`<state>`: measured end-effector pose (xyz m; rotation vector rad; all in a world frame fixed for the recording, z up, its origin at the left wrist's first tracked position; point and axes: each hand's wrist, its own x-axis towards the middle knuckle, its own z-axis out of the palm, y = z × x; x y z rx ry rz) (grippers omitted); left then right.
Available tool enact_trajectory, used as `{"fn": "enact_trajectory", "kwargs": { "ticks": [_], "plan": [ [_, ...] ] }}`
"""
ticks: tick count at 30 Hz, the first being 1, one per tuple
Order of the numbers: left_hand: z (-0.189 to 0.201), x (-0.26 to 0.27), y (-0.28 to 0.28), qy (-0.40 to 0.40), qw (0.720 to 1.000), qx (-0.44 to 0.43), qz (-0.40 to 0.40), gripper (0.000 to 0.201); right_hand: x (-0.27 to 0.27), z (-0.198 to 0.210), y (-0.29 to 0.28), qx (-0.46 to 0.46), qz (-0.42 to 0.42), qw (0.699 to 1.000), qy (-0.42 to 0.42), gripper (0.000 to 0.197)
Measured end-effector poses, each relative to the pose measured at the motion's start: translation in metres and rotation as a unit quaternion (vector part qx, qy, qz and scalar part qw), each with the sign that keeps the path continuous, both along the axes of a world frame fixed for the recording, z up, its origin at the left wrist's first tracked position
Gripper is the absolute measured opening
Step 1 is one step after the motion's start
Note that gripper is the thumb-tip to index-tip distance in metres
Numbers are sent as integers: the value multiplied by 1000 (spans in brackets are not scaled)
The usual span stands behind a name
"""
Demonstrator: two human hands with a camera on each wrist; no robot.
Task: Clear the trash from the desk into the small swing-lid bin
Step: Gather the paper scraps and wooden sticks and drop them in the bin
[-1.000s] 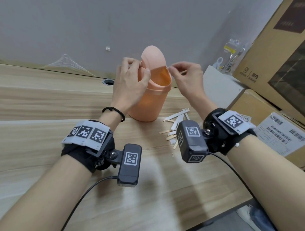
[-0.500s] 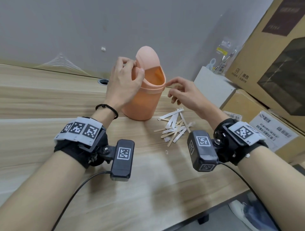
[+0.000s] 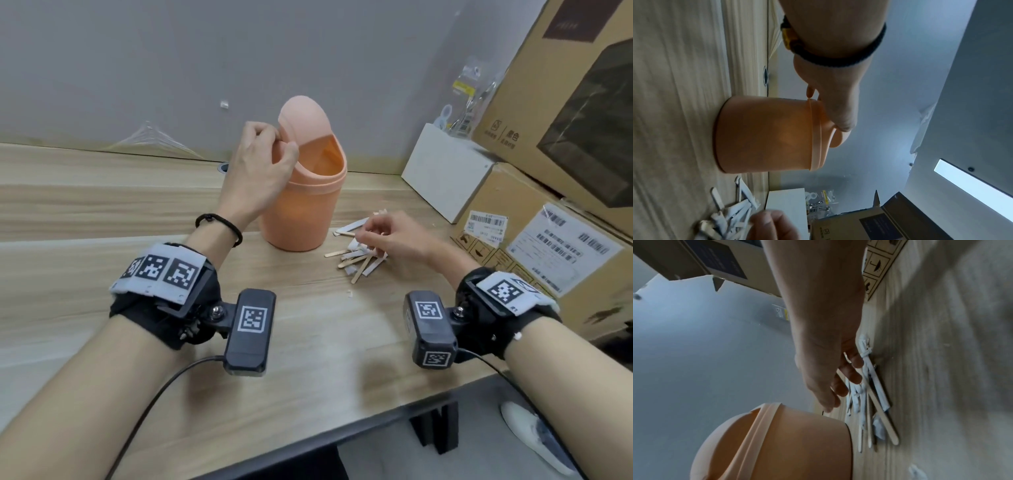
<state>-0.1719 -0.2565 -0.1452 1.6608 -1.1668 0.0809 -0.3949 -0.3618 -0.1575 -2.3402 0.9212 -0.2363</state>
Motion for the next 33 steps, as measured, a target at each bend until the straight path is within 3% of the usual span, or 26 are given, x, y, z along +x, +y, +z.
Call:
{"fn": "enact_trajectory", "kwargs": {
  "ticks": [5,10,19,21,24,28,30,33],
  "plan": [
    [1,-6,12,-10,1000,10,18,34,-5,-6,11,-19,28,995,98,22],
    [8,-11,26,-31,998,55,19,33,4,-16,18,-88,-26,983,162,35],
    [6,-14,48,-43,997,67,18,34,14,-30,25,-168,-23,975,143,15],
    [6,-15,51,-39,997,65,10,33,13,-25,26,-143,-11,984,105,12],
    [6,-17,53,-37,997,68,-1,30,11,-3,36,-41,-25,995,-86,15],
    [5,-20,52,-34,998,60,-11,26,22,36,51,-12,-42,931,-362,23],
    [3,-22,52,-43,997,58,-4,25,34,47,51,-49,-40,925,-374,26],
    [1,-25,53,-66,996,64,24,23,50,56,48,-127,-7,972,-197,25]
  ]
}}
